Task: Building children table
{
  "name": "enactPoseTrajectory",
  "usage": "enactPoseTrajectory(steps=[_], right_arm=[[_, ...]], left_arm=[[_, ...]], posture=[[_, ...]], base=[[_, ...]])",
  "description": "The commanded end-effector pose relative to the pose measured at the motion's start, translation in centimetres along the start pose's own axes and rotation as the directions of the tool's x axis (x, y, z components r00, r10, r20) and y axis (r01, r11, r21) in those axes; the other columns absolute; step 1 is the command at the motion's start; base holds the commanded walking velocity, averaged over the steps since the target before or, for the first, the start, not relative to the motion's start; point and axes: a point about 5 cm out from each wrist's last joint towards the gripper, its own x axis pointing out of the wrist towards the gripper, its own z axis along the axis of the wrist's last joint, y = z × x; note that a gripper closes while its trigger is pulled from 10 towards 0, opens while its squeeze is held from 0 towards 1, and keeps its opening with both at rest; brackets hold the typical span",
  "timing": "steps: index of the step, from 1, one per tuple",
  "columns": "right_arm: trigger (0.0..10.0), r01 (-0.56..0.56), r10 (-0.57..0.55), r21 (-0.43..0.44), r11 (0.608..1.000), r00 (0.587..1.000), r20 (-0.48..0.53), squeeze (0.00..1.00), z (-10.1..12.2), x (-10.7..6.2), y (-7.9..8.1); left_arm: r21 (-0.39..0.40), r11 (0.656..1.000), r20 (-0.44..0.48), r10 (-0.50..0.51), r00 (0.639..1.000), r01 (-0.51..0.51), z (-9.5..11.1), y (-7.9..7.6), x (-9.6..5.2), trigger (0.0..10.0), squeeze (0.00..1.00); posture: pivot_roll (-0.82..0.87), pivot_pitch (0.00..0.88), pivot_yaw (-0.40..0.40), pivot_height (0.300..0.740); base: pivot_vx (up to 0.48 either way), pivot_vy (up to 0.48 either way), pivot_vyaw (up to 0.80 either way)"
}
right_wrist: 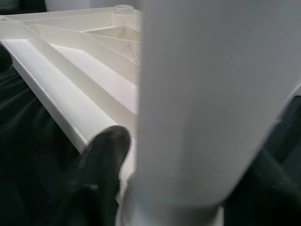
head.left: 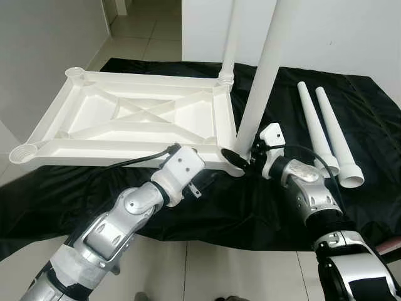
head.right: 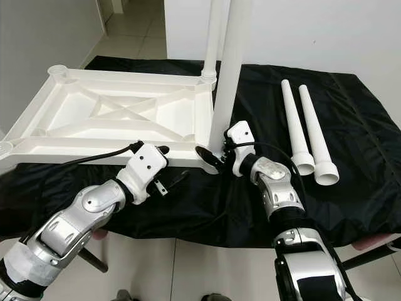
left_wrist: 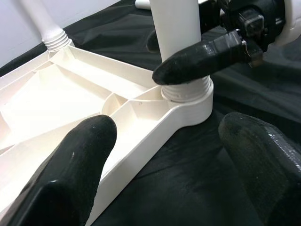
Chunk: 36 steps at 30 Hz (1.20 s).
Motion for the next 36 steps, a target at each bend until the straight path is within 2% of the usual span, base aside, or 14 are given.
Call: enactPoseTrajectory(steps=[1, 2, 9, 10, 11, 12, 14, 17, 18, 19, 28, 31, 33, 36], right_arm=[[2.5, -0.035, 0.035, 0.003, 0.999, 0.999, -0.02, 0.0, -0.5, 0.1, 0.3], [0.0, -0.036, 0.036, 0.008, 0.999, 0.999, -0.027, 0.0, -0.8, 0.0, 0.3], [0.0, -0.019, 0.022, 0.041, 0.999, 0.998, -0.063, 0.0, -2.2, -0.3, 0.8], [2.0, -0.016, 0.019, 0.05, 0.999, 0.998, -0.064, 0.0, -2.4, -0.4, 0.9], [2.0, -0.015, 0.018, 0.054, 0.998, 0.998, -0.063, 0.0, -2.5, -0.4, 1.0], [10.0, -0.001, 0.005, 0.063, 0.998, 0.998, -0.064, 0.0, -2.6, -0.4, 1.0], [10.0, 0.009, -0.005, 0.069, 0.998, 0.998, -0.065, 0.0, -2.6, -0.4, 1.0], [10.0, 0.092, -0.081, 0.111, 0.99, 0.992, -0.095, 0.0, -3.3, -0.1, 1.3], [10.0, 0.092, -0.081, 0.111, 0.99, 0.992, -0.095, 0.0, -3.3, -0.1, 1.3], [10.0, 0.145, -0.132, 0.151, 0.978, 0.987, -0.093, 0.0, -3.3, 0.2, 1.7], [10.0, 0.264, -0.245, 0.196, 0.944, 0.962, -0.118, 0.0, -3.6, 0.6, 3.3], [10.0, 0.409, -0.387, 0.234, 0.882, 0.912, -0.134, 0.0, -3.1, 0.9, 4.3], [10.0, 0.436, -0.414, 0.242, 0.867, 0.9, -0.138, 0.0, -3.0, 1.0, 4.5], [10.0, 0.585, -0.555, 0.253, 0.771, 0.811, -0.185, 0.0, -2.7, 1.1, 5.7]], left_arm=[[-0.002, 0.98, -0.005, -0.198, 0.98, 0.198, -0.1, -1.1, -0.1, 10.0, 0.0], [-0.005, 0.979, -0.009, -0.202, 0.979, 0.202, -0.2, -1.2, -0.1, 10.0, 0.0], [-0.006, 0.985, -0.048, -0.175, 0.983, 0.175, -0.7, -1.8, 0.0, 10.0, 0.0], [-0.008, 0.985, -0.049, -0.175, 0.983, 0.175, -0.6, -1.9, 0.0, 10.0, 0.0], [-0.01, 0.984, -0.047, -0.177, 0.983, 0.176, -0.5, -1.9, -0.1, 10.0, 0.0], [-0.007, 0.986, -0.052, -0.168, 0.984, 0.168, -0.6, -1.7, -0.1, 10.0, 0.0], [-0.004, 0.987, -0.056, -0.161, 0.985, 0.161, -0.7, -1.6, -0.1, 10.0, 0.0], [-0.014, 0.998, -0.079, -0.065, 0.995, 0.064, -1.3, -0.6, 0.1, 10.0, 0.0], [-0.014, 0.998, -0.079, -0.065, 0.995, 0.064, -1.3, -0.6, 0.1, 10.0, 0.0], [-0.072, 0.997, -0.051, -0.034, 0.998, 0.03, -0.8, -0.4, 0.1, 10.0, 0.0], [-0.159, 0.987, -0.056, 0.02, 0.998, -0.029, -1.1, -0.3, 0.3, 10.0, 0.0], [-0.187, 0.981, -0.049, 0.034, 0.998, -0.043, -1.4, -0.1, -0.2, 10.0, 0.0], [-0.185, 0.982, -0.046, 0.037, 0.998, -0.045, -1.5, 0.0, -0.3, 10.0, 0.0], [-0.166, 0.984, -0.054, 0.058, 0.997, -0.067, -1.8, 0.5, -0.6, 10.0, 0.0]], posture=[[-0.02, 0.039, 0.012, 0.74], [-0.02, 0.04, 0.012, 0.74], [-0.02, 0.062, 0.025, 0.74], [-0.02, 0.07, 0.023, 0.74], [-0.02, 0.07, 0.023, 0.74], [-0.02, 0.077, 0.024, 0.74], [-0.02, 0.077, 0.024, 0.74], [-0.03, 0.09, 0.019, 0.74], [-0.03, 0.09, 0.019, 0.74], [-0.03, 0.092, 0.016, 0.74], [-0.02, 0.103, 0.005, 0.74], [-0.02, 0.103, -0.003, 0.74], [-0.02, 0.103, -0.003, 0.74], [-0.02, 0.097, -0.005, 0.74]], base=[[0.0, 0.0, 0.0], [0.0, 0.0, 0.0], [0.0, 0.0, 0.0], [0.0, 0.0, 0.0], [0.0, 0.0, 0.0], [0.0, 0.0, 0.0], [0.0, 0.0, 0.0], [0.0, 0.0, 0.0], [0.0, 0.0, 0.0], [0.0, 0.0, 0.0], [0.0, 0.0, 0.0], [0.0, 0.0, 0.0], [0.0, 0.0, 0.0], [0.0, 0.0, 0.0]])
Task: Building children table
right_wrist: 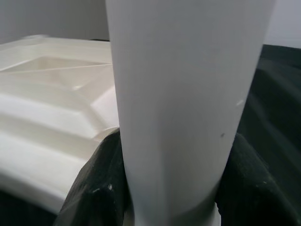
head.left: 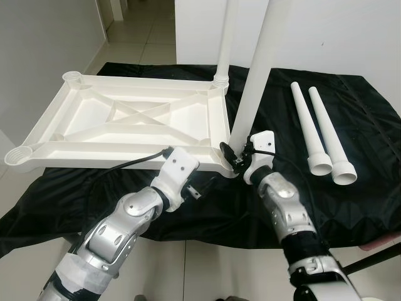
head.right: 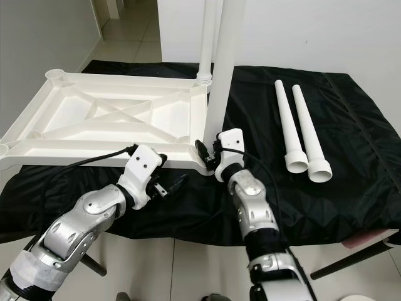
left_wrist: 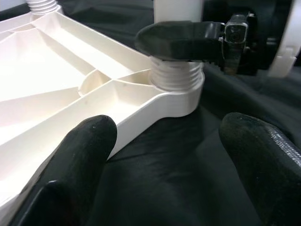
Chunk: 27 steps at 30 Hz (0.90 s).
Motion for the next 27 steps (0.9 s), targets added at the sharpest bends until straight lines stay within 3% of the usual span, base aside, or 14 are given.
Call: enactPoseTrajectory(steps=[1, 7, 11, 12, 13, 23, 24, 25, 26, 27], right_arm=[[10.0, 0.146, -0.134, 0.077, 0.986, 0.98, -0.149, 0.0, -2.5, -1.0, 0.5], [10.0, 0.143, -0.129, 0.106, 0.984, 0.984, -0.123, 0.0, -1.7, -1.2, 2.4], [10.0, 0.139, -0.13, 0.098, 0.985, 0.987, -0.096, 0.0, -1.3, -1.4, 2.1], [10.0, 0.145, -0.137, 0.101, 0.984, 0.987, -0.083, 0.57, -1.1, -1.5, 1.8], [10.0, 0.132, -0.125, 0.108, 0.985, 0.99, -0.069, 1.0, -0.9, -1.5, 1.6], [10.0, 0.068, -0.066, 0.072, 0.995, 0.997, -0.028, 1.0, 0.4, -1.6, 0.5], [10.0, 0.031, -0.029, 0.061, 0.998, 0.999, -0.032, 0.81, 0.4, -1.5, 0.3], [10.0, -0.019, 0.021, 0.042, 0.999, 0.999, -0.039, 0.0, 0.3, -1.5, 0.0], [10.0, -0.019, 0.021, 0.042, 0.999, 0.999, -0.039, 0.0, 0.3, -1.5, 0.0], [10.0, -0.092, 0.092, 0.01, 0.996, 0.995, -0.043, 0.0, 0.3, -1.5, -0.2]], left_arm=[[0.006, 1.0, -0.006, 0.027, 1.0, -0.027, -0.3, 0.7, -0.2, 10.0, 0.0], [0.023, 0.999, 0.005, 0.022, 1.0, -0.022, -0.1, 0.7, -0.2, 10.0, 0.0], [0.036, 0.999, 0.012, 0.009, 1.0, -0.009, 0.0, 0.6, -0.1, 10.0, 0.0], [0.039, 0.999, 0.012, 0.003, 1.0, -0.003, 0.0, 0.5, 0.0, 10.0, 0.0], [0.038, 0.999, 0.014, -0.003, 1.0, 0.003, 0.0, 0.4, 0.0, 10.0, 0.0], [0.049, 0.998, 0.036, -0.048, 0.998, 0.046, 0.3, -0.2, -0.3, 10.0, 0.0], [0.048, 0.998, 0.035, -0.052, 0.998, 0.051, 0.2, -0.3, -0.4, 10.0, 0.0], [0.045, 0.997, 0.032, -0.061, 0.998, 0.059, 0.2, -0.4, -0.4, 10.0, 0.0], [0.045, 0.997, 0.032, -0.061, 0.998, 0.059, 0.2, -0.4, -0.4, 10.0, 0.0], [0.045, 0.997, 0.032, -0.065, 0.997, 0.064, 0.3, -0.4, -0.5, 10.0, 0.0]], posture=[[-0.02, 0.093, -0.009, 0.74], [-0.03, 0.083, -0.008, 0.74], [-0.03, 0.078, -0.009, 0.74], [-0.03, 0.076, -0.009, 0.74], [-0.03, 0.076, -0.008, 0.74], [-0.03, 0.071, -0.008, 0.74], [-0.02, 0.071, -0.008, 0.74], [-0.02, 0.07, -0.007, 0.74], [-0.02, 0.07, -0.007, 0.74], [-0.02, 0.07, -0.007, 0.74]], base=[[0.0, 0.0, 0.0], [0.0, 0.0, 0.0], [0.0, 0.0, 0.0], [0.0, 0.0, 0.0], [0.0, 0.0, 0.0], [0.0, 0.0, 0.0], [0.0, 0.0, 0.0], [0.0, 0.0, 0.0], [0.0, 0.0, 0.0], [0.0, 0.0, 0.0]])
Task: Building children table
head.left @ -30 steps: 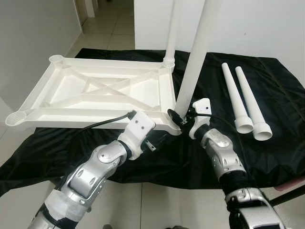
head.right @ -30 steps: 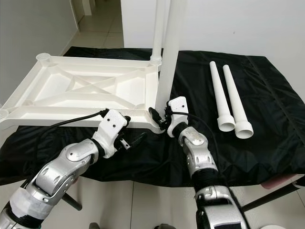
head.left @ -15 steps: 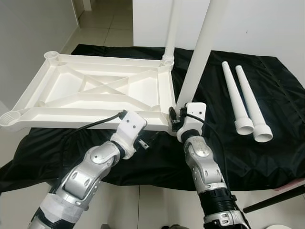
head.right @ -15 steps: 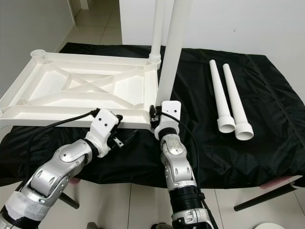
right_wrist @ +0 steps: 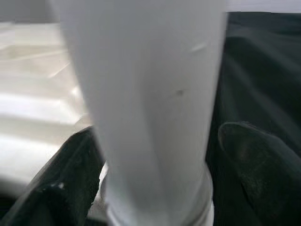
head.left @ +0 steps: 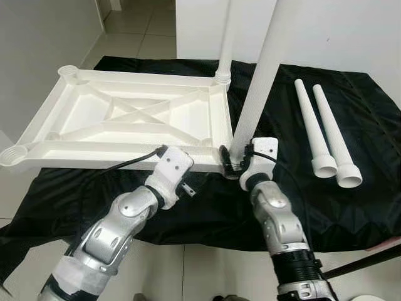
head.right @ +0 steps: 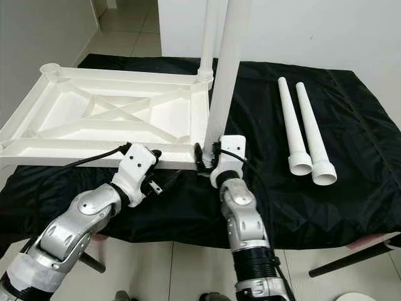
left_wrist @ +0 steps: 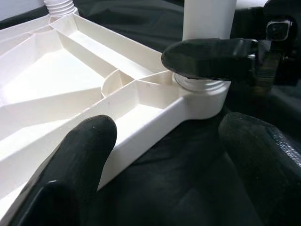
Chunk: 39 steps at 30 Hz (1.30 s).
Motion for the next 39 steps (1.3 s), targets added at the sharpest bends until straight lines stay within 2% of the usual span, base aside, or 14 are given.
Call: enactPoseTrajectory(steps=[1, 4, 7, 8, 10, 14, 21, 22, 25, 26, 33, 38, 39], right_arm=[[10.0, -0.057, 0.057, 0.001, 0.998, 0.998, -0.014, 0.0, -0.3, 0.1, 0.3], [10.0, -0.215, 0.215, -0.131, 0.968, 0.976, -0.018, 0.0, -0.3, 0.3, -0.6], [10.0, -0.328, 0.328, -0.194, 0.924, 0.944, -0.034, 0.0, -0.3, 0.6, -0.9], [10.0, -0.328, 0.328, -0.194, 0.924, 0.944, -0.034, 0.0, -0.3, 0.6, -0.9], [10.0, -0.401, 0.398, -0.213, 0.891, 0.915, -0.059, 0.0, -0.4, 0.9, -1.0], [10.0, -0.445, 0.444, -0.242, 0.862, 0.894, -0.065, 0.0, 0.0, 1.7, -1.4], [10.0, -0.482, 0.477, -0.252, 0.839, 0.875, -0.086, 0.0, 0.0, 3.0, -1.9], [5.1, -0.485, 0.476, -0.25, 0.838, 0.874, -0.1, 0.0, -0.1, 3.1, -2.0], [5.1, -0.489, 0.476, -0.247, 0.837, 0.872, -0.115, 0.0, -0.4, 3.2, -2.1], [0.0, -0.488, 0.473, -0.237, 0.84, 0.873, -0.122, 0.0, -0.5, 3.2, -2.3], [0.0, -0.487, 0.469, -0.202, 0.85, 0.873, -0.131, 0.0, -1.2, 2.9, -2.8], [0.0, -0.483, 0.473, -0.128, 0.866, 0.875, -0.101, 0.0, -2.2, 2.5, -2.7], [10.0, -0.477, 0.469, -0.117, 0.871, 0.879, -0.092, 0.0, -2.3, 2.5, -2.5]], left_arm=[[0.008, 0.996, 0.006, -0.091, 0.996, 0.091, 0.2, -0.8, -0.1, 10.0, 0.0], [-0.014, 0.993, -0.034, -0.115, 0.993, 0.114, 0.0, -0.9, -0.1, 10.0, 0.0], [-0.027, 0.991, -0.035, -0.129, 0.991, 0.128, 0.1, -1.0, 0.1, 10.0, 0.0], [-0.027, 0.991, -0.035, -0.129, 0.991, 0.128, 0.1, -1.0, 0.1, 10.0, 0.0], [-0.035, 0.989, -0.032, -0.143, 0.989, 0.142, 0.2, -1.1, 0.1, 10.0, 0.0], [-0.036, 0.985, -0.037, -0.171, 0.984, 0.17, 0.2, -1.5, 0.1, 10.0, 0.0], [-0.062, 0.98, -0.058, -0.193, 0.979, 0.19, 0.1, -1.8, 0.1, 10.0, 0.0], [-0.056, 0.98, -0.057, -0.192, 0.98, 0.189, 0.2, -1.8, 0.1, 10.0, 0.0], [-0.046, 0.981, -0.055, -0.19, 0.98, 0.188, 0.3, -1.8, 0.1, 10.0, 0.0], [-0.042, 0.981, -0.057, -0.19, 0.98, 0.188, 0.3, -1.8, 0.0, 10.0, 0.0], [-0.039, 0.982, -0.062, -0.188, 0.98, 0.185, 0.2, -1.8, -0.2, 10.0, 0.0], [-0.036, 0.982, -0.072, -0.19, 0.979, 0.188, 0.2, -1.8, -0.4, 10.0, 0.0], [-0.035, 0.982, -0.074, -0.19, 0.979, 0.188, 0.2, -1.8, -0.4, 10.0, 0.0]], posture=[[-0.02, 0.07, -0.007, 0.74], [-0.03, 0.066, -0.005, 0.74], [-0.03, 0.062, -0.004, 0.74], [-0.03, 0.062, -0.004, 0.74], [-0.03, 0.058, -0.004, 0.74], [-0.02, 0.053, -0.003, 0.74], [-0.02, 0.052, 0.0, 0.74], [-0.01, 0.051, 0.001, 0.74], [-0.01, 0.051, 0.001, 0.74], [-0.01, 0.053, 0.0, 0.74], [0.0, 0.058, 0.004, 0.74], [-0.01, 0.064, 0.015, 0.74], [-0.01, 0.064, 0.018, 0.74]], base=[[0.0, 0.0, 0.0], [0.0, 0.0, 0.0], [0.0, 0.0, 0.0], [0.0, 0.0, 0.0], [0.0, 0.0, 0.0], [0.0, 0.0, 0.0], [0.0, 0.0, 0.0], [0.0, 0.0, 0.0], [0.0, 0.0, 0.0], [0.0, 0.0, 0.0], [0.0, 0.0, 0.0], [0.0, 0.0, 0.0], [0.0, 0.0, 0.0]])
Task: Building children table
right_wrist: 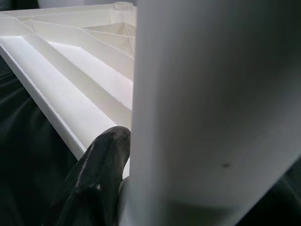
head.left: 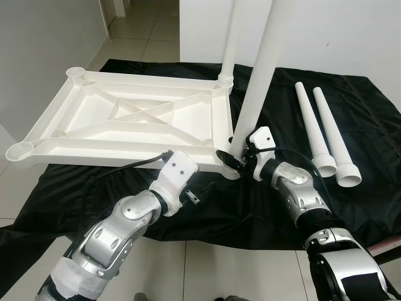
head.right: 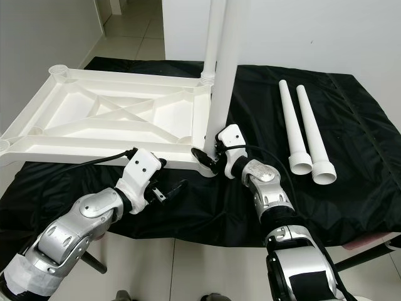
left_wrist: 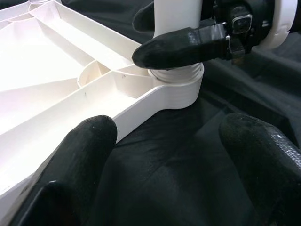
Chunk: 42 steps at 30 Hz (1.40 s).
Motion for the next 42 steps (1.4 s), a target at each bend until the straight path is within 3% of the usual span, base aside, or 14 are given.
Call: enactPoseTrajectory(steps=[1, 7, 12, 17, 21, 23, 26, 30, 36, 42], right_arm=[[10.0, -0.007, 0.01, 0.099, 0.995, 1.0, -0.029, 0.0, -1.8, -0.3, 1.0], [10.0, 0.057, -0.06, 0.137, 0.989, 0.998, 0.021, 0.0, -1.2, 0.2, 1.6], [10.0, 0.185, -0.186, 0.15, 0.971, 0.983, -0.008, 0.0, -0.9, 0.7, 2.1], [10.0, 0.225, -0.227, 0.18, 0.958, 0.974, -0.01, 0.0, -0.5, 1.0, 3.0], [10.0, 0.357, -0.352, 0.262, 0.897, 0.933, -0.069, 0.0, -0.5, 1.3, 4.6], [10.0, 0.431, -0.423, 0.258, 0.864, 0.902, -0.091, 0.0, -0.5, 1.3, 5.2], [10.0, 0.464, -0.454, 0.267, 0.845, 0.885, -0.103, 0.0, -0.6, 1.3, 5.5], [10.0, 0.595, -0.573, 0.263, 0.759, 0.803, -0.162, 0.0, -0.8, 0.9, 7.0], [10.0, 0.61, -0.594, 0.229, 0.759, 0.792, -0.141, 0.0, 0.2, 0.5, 6.9], [10.0, 0.667, -0.66, 0.256, 0.7, 0.741, -0.127, 0.0, 0.5, -0.1, 6.1]], left_arm=[[0.005, 0.992, -0.011, -0.129, 0.992, 0.129, 0.0, -0.8, -0.1, 10.0, 0.0], [0.013, 0.992, -0.013, -0.127, 0.992, 0.127, 0.1, -0.7, -0.1, 10.0, 0.0], [0.011, 0.991, -0.013, -0.13, 0.991, 0.13, 0.1, -0.7, -0.2, 10.0, 0.0], [0.011, 0.992, -0.014, -0.129, 0.992, 0.129, 0.1, -0.6, -0.1, 10.0, 0.0], [0.012, 0.992, -0.015, -0.124, 0.992, 0.124, 0.1, -0.5, -0.1, 10.0, 0.0], [0.012, 0.992, -0.014, -0.125, 0.992, 0.126, 0.1, -0.5, -0.1, 10.0, 0.0], [0.012, 0.992, -0.013, -0.126, 0.992, 0.126, 0.1, -0.5, -0.1, 10.0, 0.0], [0.01, 0.992, -0.009, -0.127, 0.992, 0.127, 0.2, -0.5, 0.1, 10.0, 0.0], [0.012, 0.992, -0.009, -0.123, 0.992, 0.123, 0.3, -0.4, 0.1, 10.0, 0.0], [0.01, 0.993, -0.007, -0.115, 0.993, 0.115, 0.3, -0.2, 0.1, 10.0, 0.0]], posture=[[-0.01, 0.063, 0.019, 0.74], [-0.01, 0.062, 0.022, 0.74], [-0.01, 0.067, 0.025, 0.74], [-0.01, 0.07, 0.025, 0.74], [-0.02, 0.073, 0.025, 0.74], [-0.02, 0.075, 0.024, 0.74], [-0.02, 0.077, 0.024, 0.74], [-0.03, 0.08, 0.024, 0.74], [-0.03, 0.088, 0.022, 0.74], [-0.03, 0.092, 0.018, 0.74]], base=[[0.0, 0.0, 0.0], [0.0, 0.0, 0.0], [0.0, 0.0, 0.0], [0.0, 0.0, 0.0], [0.0, 0.0, 0.0], [0.0, 0.0, 0.0], [0.0, 0.0, 0.0], [0.0, 0.0, 0.0], [0.0, 0.0, 0.0], [0.0, 0.0, 0.0]])
